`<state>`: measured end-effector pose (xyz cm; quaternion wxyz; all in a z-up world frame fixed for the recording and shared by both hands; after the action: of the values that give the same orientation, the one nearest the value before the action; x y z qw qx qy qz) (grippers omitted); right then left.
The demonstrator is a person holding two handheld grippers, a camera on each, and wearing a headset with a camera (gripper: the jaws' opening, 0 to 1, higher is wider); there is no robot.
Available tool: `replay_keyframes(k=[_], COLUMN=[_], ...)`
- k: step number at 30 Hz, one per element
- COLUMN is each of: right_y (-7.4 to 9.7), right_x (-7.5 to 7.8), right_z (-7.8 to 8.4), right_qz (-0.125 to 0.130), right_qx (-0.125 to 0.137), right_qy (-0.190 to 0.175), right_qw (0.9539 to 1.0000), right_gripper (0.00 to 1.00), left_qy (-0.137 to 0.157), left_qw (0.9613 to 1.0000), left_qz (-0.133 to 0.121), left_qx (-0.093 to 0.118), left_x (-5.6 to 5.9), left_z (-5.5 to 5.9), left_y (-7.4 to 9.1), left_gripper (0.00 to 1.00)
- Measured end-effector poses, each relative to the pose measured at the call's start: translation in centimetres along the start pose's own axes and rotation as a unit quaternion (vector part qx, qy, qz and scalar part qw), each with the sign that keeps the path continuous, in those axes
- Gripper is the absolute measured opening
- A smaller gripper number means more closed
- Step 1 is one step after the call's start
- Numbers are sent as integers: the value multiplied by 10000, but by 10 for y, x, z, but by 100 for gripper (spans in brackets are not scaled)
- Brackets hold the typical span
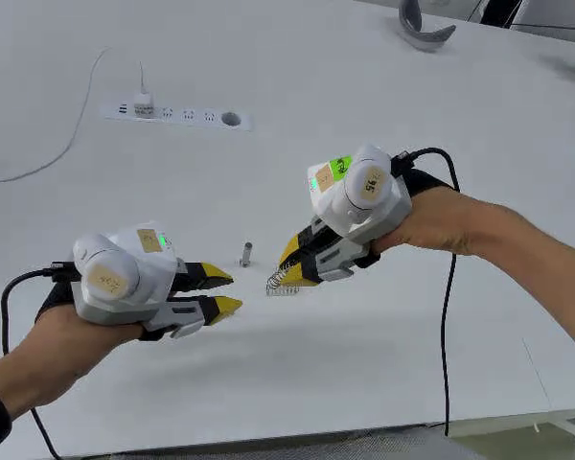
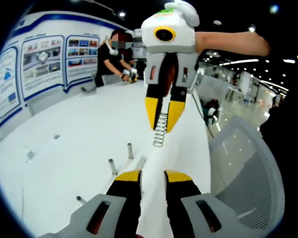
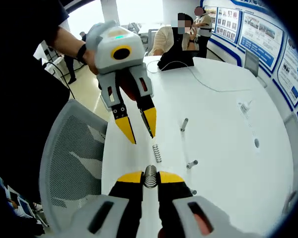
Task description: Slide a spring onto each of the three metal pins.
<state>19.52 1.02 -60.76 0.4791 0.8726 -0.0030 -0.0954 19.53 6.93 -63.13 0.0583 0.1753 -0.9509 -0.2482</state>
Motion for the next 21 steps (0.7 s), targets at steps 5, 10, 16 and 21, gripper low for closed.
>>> replay_keyframes(k=[5, 10, 16, 21], right_y=[-6, -11, -18, -23], right_x=[10, 20, 30, 37], right_z=[2, 2, -1, -6], right_qz=[63, 107, 138, 172], right_qx=[-59, -89, -155, -178], right_qy=[-54, -122, -105, -105], right_qw=[9999, 9998, 9997, 9996], right_gripper=[12, 12, 12, 12], left_qy=[189, 456, 697, 860], left_qw=[9994, 9970, 9934, 9899], left_qz=[-263, -603, -896, -1107], left_qx=[-86, -146, -169, -196], left_x=[-13, -28, -42, -49], left_z=[14, 28, 42, 51], left_y=[7, 15, 25, 34], left_gripper=[21, 25, 28, 31])
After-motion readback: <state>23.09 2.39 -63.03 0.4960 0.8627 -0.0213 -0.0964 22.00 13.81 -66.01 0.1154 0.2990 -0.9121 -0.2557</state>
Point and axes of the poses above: the centre of the closed fingertips' face, and the gripper's own axes: y roughly backward along the fingers, x roughly to its right, z roughly out of its underside, the point moved 1 cm from there along y, roughly backward along the fingers, and after that the axes turned 7 degrees about -z, right-handed, at the moved point
